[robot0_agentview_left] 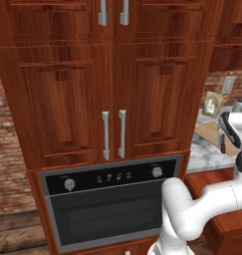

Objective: Open the drawer on the right and place the cutting tools on the cutting board.

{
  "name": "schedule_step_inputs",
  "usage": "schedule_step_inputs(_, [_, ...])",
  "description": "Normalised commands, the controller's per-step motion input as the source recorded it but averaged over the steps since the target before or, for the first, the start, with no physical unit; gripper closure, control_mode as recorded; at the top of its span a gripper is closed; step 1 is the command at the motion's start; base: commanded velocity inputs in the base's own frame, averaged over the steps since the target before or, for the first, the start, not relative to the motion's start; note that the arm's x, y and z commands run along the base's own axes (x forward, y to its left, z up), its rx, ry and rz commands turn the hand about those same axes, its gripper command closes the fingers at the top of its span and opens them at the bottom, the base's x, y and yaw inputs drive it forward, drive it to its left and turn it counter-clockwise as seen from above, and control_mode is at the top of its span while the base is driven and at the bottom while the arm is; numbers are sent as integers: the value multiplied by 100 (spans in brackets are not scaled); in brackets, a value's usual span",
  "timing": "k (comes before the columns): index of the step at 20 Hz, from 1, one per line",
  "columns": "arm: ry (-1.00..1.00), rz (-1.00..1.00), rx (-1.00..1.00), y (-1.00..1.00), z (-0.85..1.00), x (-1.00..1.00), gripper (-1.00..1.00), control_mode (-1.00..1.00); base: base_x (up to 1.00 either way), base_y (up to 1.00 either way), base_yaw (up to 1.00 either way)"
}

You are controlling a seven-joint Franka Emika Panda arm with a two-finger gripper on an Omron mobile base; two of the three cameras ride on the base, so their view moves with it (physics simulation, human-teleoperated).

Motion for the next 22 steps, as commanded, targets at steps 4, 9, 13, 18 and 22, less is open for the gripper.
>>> schedule_step_inputs(4, [0,0,0,-1,-3,1,-100,-100,0,0,0])
schedule_step_inputs(9, [0,0,0,0,0,0,-100,-100,0,0,0])
schedule_step_inputs(13, [0,0,0,0,0,0,-100,-100,0,0,0])
schedule_step_inputs(18, [-10,1,0,0,2,-66,-100,-100,0,0,0])
schedule_step_inputs(22, [-22,6,0,16,23,-100,-100,-100,0,0,0])
